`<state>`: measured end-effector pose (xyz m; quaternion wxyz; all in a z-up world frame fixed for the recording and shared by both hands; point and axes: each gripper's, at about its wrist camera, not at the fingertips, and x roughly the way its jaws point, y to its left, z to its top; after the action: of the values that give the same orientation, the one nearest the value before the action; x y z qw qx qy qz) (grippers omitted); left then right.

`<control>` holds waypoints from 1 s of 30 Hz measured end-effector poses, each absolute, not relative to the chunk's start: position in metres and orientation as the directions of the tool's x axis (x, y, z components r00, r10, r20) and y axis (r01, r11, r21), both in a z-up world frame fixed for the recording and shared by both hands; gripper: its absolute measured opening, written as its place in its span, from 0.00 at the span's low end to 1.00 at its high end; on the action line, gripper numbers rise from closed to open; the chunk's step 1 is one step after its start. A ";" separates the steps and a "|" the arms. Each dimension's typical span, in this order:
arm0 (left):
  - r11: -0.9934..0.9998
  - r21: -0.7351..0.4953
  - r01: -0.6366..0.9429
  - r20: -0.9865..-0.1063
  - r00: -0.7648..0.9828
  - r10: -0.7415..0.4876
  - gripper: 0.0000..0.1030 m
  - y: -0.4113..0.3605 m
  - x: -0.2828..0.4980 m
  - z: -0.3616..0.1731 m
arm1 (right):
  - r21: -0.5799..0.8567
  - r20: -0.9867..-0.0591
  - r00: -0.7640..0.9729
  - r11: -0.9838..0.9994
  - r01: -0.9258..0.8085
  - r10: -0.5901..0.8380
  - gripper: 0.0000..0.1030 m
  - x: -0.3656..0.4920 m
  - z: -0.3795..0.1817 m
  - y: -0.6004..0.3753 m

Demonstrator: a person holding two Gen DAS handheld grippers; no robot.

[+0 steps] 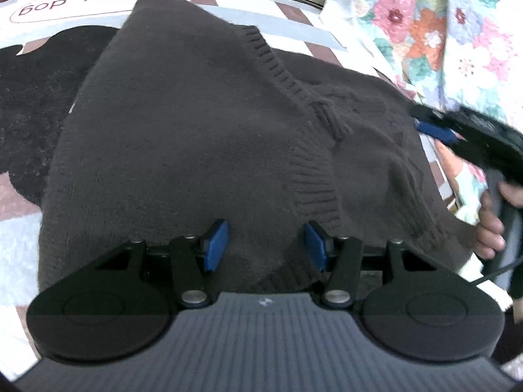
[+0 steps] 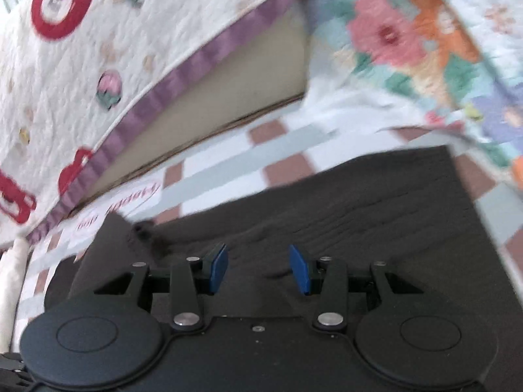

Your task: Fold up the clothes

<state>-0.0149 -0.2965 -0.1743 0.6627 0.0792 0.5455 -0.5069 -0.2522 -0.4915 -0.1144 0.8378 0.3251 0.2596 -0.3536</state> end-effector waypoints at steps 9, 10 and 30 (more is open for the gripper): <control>0.440 -0.425 0.791 -0.787 -0.082 -0.612 0.48 -0.300 -0.020 -0.165 | 0.350 -0.673 0.527 0.405 0.845 -0.519 0.47 -0.393 -0.093 -0.437; 0.416 -0.422 0.806 -0.775 -0.083 -0.626 0.48 -0.302 -0.024 -0.158 | 0.340 -0.686 0.512 0.394 0.854 -0.517 0.47 -0.402 -0.093 -0.433; 0.423 -0.396 0.815 -0.757 -0.029 -0.653 0.47 -0.284 -0.064 -0.142 | 0.397 -0.810 0.424 0.152 0.905 -0.406 0.59 -0.454 -0.163 -0.430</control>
<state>-0.0644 -0.2840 -0.1418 0.6918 0.0840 0.4828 -0.5303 -0.4544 -0.4304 -0.1627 0.7084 0.4583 0.2723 -0.4625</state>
